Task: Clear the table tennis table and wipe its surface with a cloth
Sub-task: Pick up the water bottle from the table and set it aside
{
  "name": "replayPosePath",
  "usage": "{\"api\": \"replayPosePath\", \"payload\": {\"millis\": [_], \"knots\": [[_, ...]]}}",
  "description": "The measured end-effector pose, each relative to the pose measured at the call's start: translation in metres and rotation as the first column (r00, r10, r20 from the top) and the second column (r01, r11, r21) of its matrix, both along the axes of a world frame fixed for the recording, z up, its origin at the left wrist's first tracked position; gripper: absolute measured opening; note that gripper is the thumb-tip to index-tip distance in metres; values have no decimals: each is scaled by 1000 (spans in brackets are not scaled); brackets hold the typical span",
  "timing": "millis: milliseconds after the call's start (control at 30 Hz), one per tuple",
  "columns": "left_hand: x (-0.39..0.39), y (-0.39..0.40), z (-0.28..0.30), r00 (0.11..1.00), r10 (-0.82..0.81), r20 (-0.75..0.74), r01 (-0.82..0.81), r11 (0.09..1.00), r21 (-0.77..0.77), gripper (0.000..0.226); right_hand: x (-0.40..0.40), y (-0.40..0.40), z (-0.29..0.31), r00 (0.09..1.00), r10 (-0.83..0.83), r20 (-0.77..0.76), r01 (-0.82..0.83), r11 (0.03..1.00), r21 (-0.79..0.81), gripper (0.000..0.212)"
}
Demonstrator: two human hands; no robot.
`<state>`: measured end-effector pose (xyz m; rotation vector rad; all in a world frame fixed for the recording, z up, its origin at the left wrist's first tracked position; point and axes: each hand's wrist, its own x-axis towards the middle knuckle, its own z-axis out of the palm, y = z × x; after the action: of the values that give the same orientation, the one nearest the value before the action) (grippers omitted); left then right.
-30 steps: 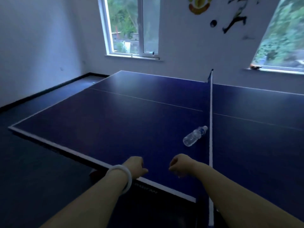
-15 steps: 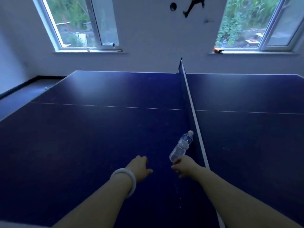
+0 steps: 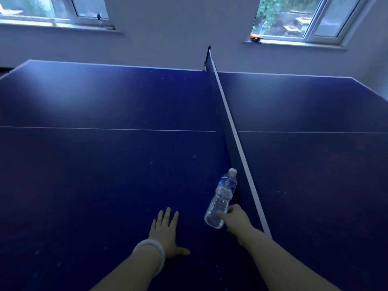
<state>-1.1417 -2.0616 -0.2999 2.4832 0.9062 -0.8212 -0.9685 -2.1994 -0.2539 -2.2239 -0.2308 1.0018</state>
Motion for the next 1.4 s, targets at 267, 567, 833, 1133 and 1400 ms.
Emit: {"api": "replayPosePath", "payload": {"millis": [267,567,833,1133,1400], "knots": [[-10,-3,-37,997,-13,76,15,999,-30,136,14,46,-26,961,-262,92,270,959,-82,84],[-13,-6,-38,995,7,96,-3,999,-51,136,-4,64,-43,951,-182,248,252,925,-286,84],[-14,-7,-38,995,2,104,0,1000,-23,138,-27,40,-36,918,-328,225,368,915,-169,70],[-13,-5,-42,992,-10,125,13,1000,-23,138,-92,-9,6,803,-592,74,572,799,189,38],[-13,1,-26,992,-88,87,85,996,36,127,-139,-60,51,705,-707,-57,685,658,314,37]]}}
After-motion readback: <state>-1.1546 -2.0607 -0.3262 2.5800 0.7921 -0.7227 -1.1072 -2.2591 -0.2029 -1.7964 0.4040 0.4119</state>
